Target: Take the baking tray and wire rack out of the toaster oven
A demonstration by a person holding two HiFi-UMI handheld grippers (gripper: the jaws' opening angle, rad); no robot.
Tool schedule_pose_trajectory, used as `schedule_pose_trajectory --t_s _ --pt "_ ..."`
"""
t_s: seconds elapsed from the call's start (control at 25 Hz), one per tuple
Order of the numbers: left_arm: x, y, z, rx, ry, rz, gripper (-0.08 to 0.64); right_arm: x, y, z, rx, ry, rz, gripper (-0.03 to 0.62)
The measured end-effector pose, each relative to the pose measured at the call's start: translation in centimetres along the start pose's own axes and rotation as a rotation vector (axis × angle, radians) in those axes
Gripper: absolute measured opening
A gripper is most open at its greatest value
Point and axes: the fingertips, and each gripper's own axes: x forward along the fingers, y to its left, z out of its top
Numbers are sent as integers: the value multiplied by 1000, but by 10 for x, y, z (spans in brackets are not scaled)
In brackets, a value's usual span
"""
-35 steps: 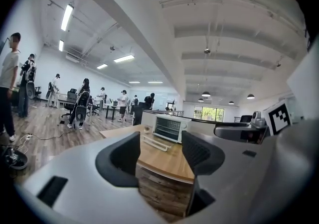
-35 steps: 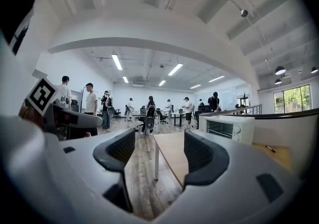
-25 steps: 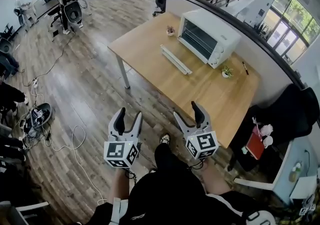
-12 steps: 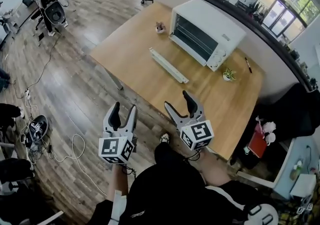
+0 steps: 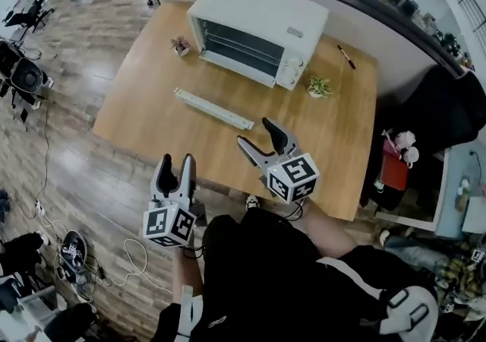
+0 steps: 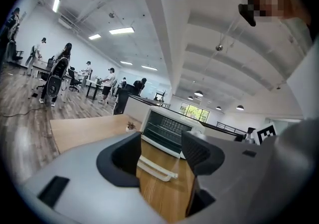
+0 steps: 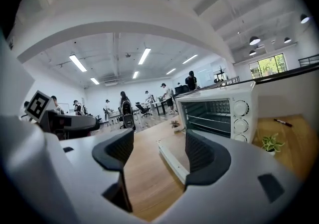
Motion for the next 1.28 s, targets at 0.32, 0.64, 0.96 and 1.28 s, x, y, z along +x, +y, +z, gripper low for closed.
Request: schedule_pose_trajectory --t_s 0.32,0.64,0.96,1.28 --pt "101 6 -4 -45 92 -154 245 25 -52 1 97 -18 -151 319" --pt "204 21 -5 -56 252 -351 244 72 -100 3 205 -26 -357 314" --pt "271 40 -20 -96 420 -535 244 114 -113 -9 303 -16 -517 299" --pt "313 49 -42 -128 521 -640 244 146 -132 -25 366 -27 -631 296"
